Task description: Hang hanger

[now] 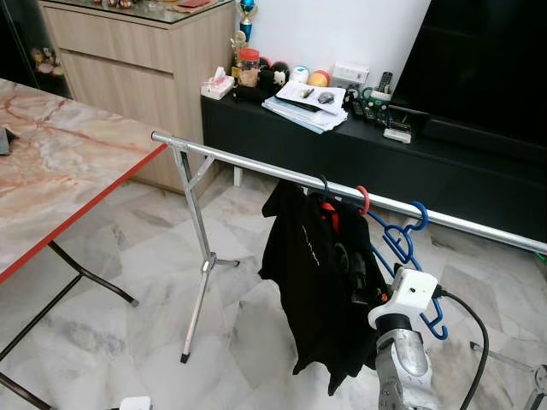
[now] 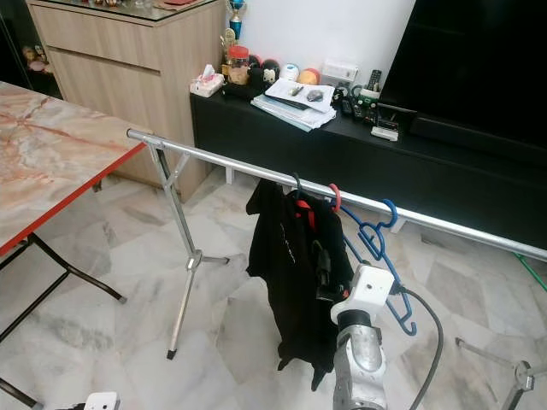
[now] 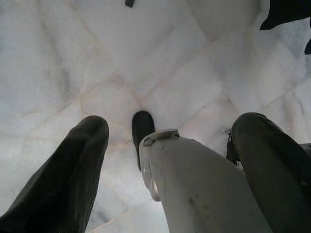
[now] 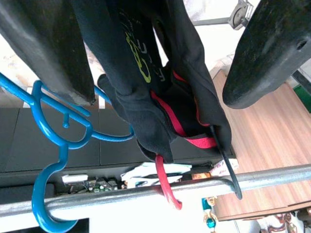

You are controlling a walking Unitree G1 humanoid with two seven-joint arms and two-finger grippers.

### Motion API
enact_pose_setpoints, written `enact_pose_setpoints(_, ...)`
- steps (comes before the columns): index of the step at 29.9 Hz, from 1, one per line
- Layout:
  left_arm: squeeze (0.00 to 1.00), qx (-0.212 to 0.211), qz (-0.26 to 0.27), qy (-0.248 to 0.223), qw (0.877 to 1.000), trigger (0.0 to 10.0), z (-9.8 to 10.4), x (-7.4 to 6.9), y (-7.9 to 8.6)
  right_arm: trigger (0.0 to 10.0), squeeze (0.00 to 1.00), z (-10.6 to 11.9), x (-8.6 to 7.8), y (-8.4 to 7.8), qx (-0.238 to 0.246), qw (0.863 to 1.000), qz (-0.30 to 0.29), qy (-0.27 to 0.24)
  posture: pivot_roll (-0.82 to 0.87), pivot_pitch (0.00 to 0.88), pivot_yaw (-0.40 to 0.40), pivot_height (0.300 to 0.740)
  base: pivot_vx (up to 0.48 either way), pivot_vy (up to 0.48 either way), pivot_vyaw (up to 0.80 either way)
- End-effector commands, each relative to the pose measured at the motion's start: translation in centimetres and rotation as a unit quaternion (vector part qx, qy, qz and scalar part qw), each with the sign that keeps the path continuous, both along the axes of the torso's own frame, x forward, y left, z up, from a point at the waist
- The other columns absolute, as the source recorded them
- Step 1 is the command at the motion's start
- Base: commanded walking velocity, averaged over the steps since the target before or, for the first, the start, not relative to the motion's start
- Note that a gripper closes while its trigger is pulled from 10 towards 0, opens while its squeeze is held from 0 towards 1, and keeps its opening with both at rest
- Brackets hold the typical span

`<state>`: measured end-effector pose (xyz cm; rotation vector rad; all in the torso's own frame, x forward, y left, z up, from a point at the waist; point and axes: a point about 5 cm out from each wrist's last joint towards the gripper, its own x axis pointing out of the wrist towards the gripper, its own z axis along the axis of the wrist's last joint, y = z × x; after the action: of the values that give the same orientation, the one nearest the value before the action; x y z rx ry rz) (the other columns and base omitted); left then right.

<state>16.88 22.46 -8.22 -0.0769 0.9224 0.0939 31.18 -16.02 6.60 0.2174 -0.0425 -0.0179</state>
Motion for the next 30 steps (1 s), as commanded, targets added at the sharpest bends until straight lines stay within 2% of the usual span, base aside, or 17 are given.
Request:
enact_pose_setpoints(1,0.0,-0.005,0.006,0.014,1.0,10.0,-0.4,-0.9,0.1,10.0,0.0,0.0,-0.2,-0.2,-0.003,1.0,-0.007,0.002,0.04,0.059,-0.096,0.74,0.251,0.0,0.0)
enact_pose_setpoints(9,0.0,-0.006,0.005,0.017,1.0,10.0,-0.5,-1.2,0.1,10.0,0.0,0.5,-0.4,-0.4,-0.005,1.0,-0.012,-0.007,0.05,0.045,-0.101,0.74,0.27,0.0,0.0)
enact_pose_setpoints(18,0.0,-0.003,0.0,0.022,1.0,10.0,-0.6,-1.3,-0.1,10.0,0.0,0.3,-1.5,-0.8,-0.017,1.0,-0.017,-0.006,0.04,0.031,-0.103,0.74,0.282,0.0,0.0)
enact_pose_setpoints(30,0.0,0.007,-0.012,0.03,0.999,10.0,-0.7,-1.5,0.0,10.0,0.0,0.3,-1.9,-0.8,-0.02,1.0,-0.024,0.001,0.04,0.032,-0.105,0.74,0.0,0.0,0.0)
